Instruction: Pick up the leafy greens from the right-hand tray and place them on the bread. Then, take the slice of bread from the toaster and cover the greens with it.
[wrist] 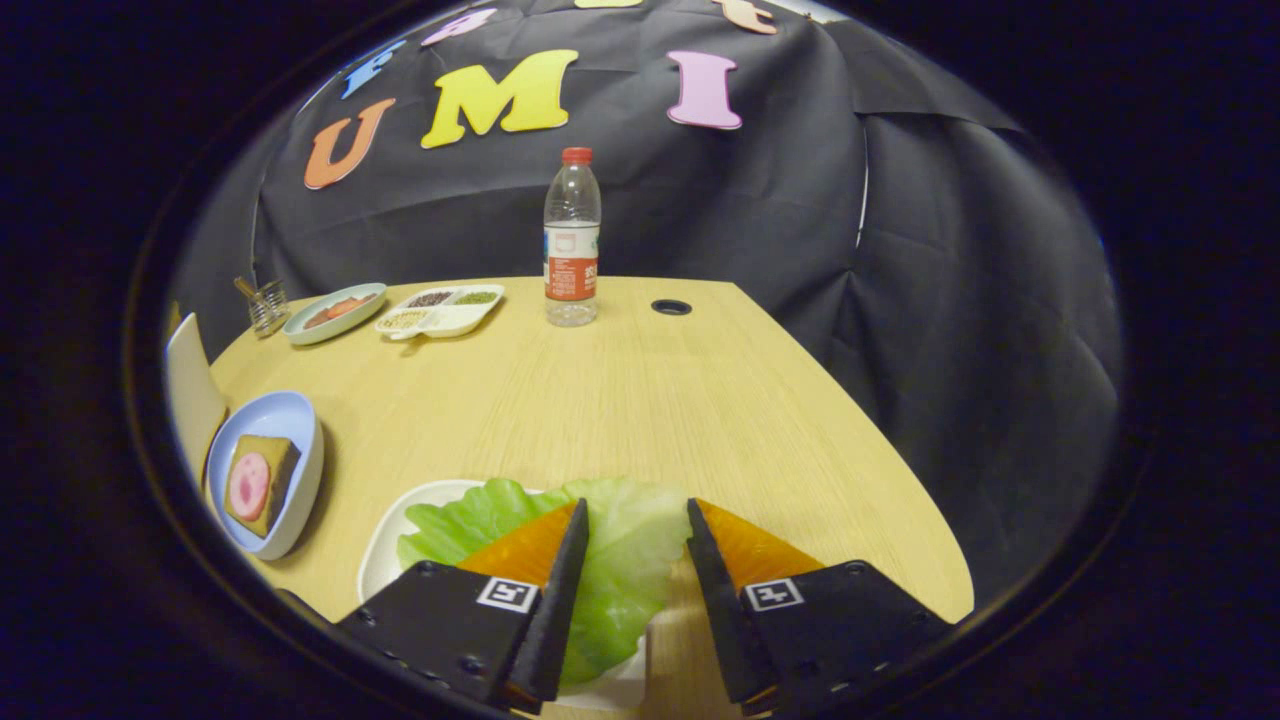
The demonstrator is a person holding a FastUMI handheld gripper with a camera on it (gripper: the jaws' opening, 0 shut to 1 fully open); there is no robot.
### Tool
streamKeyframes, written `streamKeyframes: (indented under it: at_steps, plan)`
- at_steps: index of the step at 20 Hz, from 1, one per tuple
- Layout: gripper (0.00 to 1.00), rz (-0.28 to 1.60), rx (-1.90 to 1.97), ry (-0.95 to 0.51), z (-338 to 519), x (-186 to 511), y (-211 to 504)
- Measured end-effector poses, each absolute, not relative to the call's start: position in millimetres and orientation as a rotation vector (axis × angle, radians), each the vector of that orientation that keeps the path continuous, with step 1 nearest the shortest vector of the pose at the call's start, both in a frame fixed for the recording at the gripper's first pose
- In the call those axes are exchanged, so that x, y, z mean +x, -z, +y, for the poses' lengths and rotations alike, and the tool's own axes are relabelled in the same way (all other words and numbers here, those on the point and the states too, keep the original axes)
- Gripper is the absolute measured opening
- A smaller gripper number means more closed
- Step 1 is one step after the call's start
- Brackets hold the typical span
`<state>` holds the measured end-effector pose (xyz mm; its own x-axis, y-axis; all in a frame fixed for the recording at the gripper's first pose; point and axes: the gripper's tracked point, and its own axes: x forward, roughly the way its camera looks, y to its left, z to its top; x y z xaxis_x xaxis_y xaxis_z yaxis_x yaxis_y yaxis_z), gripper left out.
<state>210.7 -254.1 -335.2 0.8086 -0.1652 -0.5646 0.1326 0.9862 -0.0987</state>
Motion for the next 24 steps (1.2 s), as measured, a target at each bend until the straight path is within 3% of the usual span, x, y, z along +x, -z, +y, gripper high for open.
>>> streamKeyframes:
  at_steps: [7, 9, 10, 24]
  plan:
    - [0.04, 0.562, -0.029, 0.134, -241.0, 212.5, 314.7]
    - [0.08, 0.545, -0.034, 0.15, -241.2, 207.8, 307.9]
    - [0.0, 0.535, -0.022, 0.145, -239.8, 205.1, 298.7]
    - [0.0, 0.376, 0.007, 0.056, -167.5, 162.9, 177.3]
